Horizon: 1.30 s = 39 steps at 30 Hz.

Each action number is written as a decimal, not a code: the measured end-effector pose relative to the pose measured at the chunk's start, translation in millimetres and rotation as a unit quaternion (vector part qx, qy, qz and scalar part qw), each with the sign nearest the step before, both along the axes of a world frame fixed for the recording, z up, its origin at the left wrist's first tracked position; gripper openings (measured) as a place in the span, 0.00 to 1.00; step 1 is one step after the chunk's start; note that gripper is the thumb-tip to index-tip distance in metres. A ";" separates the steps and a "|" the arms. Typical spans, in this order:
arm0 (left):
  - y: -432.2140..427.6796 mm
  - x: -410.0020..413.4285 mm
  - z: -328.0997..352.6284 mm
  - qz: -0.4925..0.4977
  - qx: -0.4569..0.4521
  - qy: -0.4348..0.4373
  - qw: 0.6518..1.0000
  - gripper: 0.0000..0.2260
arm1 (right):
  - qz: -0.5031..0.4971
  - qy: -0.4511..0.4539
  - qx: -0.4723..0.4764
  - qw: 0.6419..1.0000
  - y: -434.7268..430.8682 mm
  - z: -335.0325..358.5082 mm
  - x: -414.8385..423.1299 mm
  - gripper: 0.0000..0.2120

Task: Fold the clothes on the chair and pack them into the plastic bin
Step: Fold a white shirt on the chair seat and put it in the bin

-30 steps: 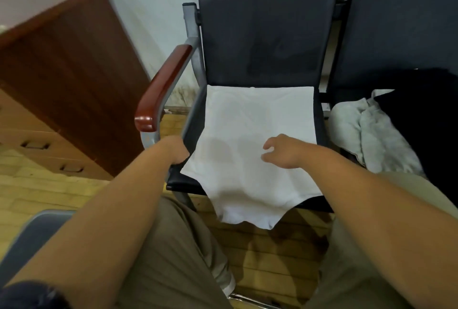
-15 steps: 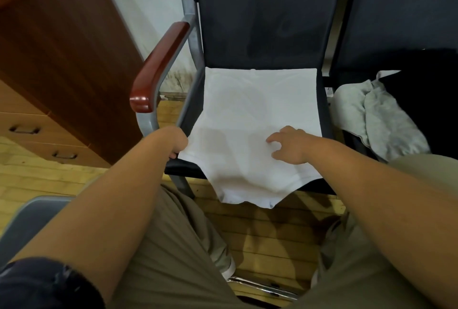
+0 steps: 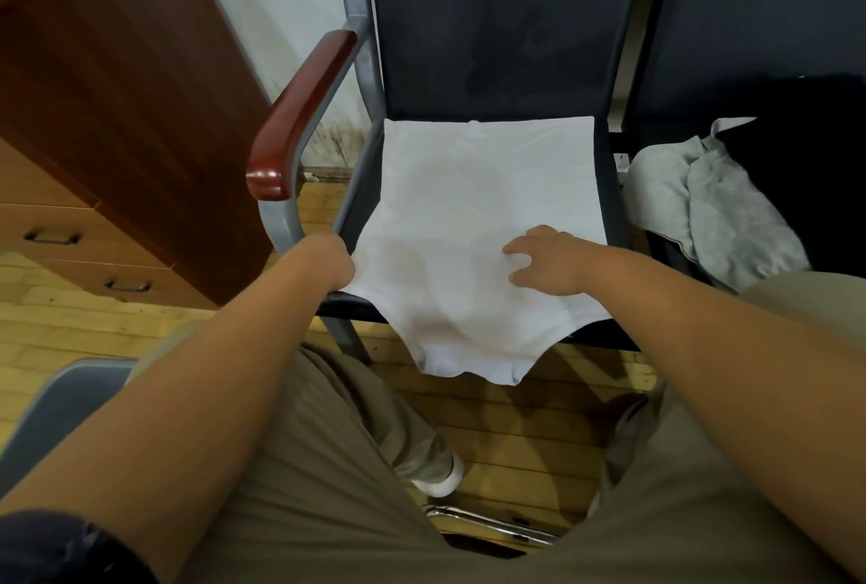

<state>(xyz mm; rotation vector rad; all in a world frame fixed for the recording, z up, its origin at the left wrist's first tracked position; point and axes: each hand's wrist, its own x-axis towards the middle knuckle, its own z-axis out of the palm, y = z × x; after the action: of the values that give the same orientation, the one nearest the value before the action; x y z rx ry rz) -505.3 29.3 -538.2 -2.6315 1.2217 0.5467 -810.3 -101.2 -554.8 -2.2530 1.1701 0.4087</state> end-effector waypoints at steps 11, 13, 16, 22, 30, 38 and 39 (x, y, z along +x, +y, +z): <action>65.9 -88.0 -49.1 0.240 -0.028 0.472 0.848 0.10 | -0.303 -0.147 0.300 0.893 72.4 22.6 -24.5 0.12; 66.8 -84.7 -65.2 0.239 -0.019 0.440 0.865 0.12 | -0.290 -0.112 0.346 0.885 94.6 -3.5 -33.1 0.14; 59.9 -73.5 -79.0 0.202 0.009 0.394 0.897 0.14 | -0.249 -0.036 0.302 0.920 115.7 -39.8 -47.7 0.15; 57.0 -65.8 -105.4 0.179 0.032 0.391 0.902 0.15 | -0.181 -0.002 0.270 0.946 108.8 -63.2 -65.3 0.27; 52.5 -66.5 -116.5 0.164 0.030 0.443 0.881 0.07 | -0.199 -0.027 0.279 0.939 102.5 -96.9 -71.4 0.35; 51.0 -61.3 -125.9 0.174 0.055 0.455 0.872 0.21 | -0.230 -0.089 0.274 0.930 100.3 -109.0 -60.0 0.16; 51.2 -61.1 -126.3 0.177 0.059 0.453 0.872 0.23 | -0.236 -0.092 0.270 0.929 99.6 -110.0 -58.7 0.12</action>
<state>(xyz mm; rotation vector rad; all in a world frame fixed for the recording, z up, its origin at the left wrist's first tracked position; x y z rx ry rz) -566.4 80.5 -664.5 -2.5165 0.7784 2.0055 -869.0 -1.5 -664.8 -1.4486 1.2633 0.2722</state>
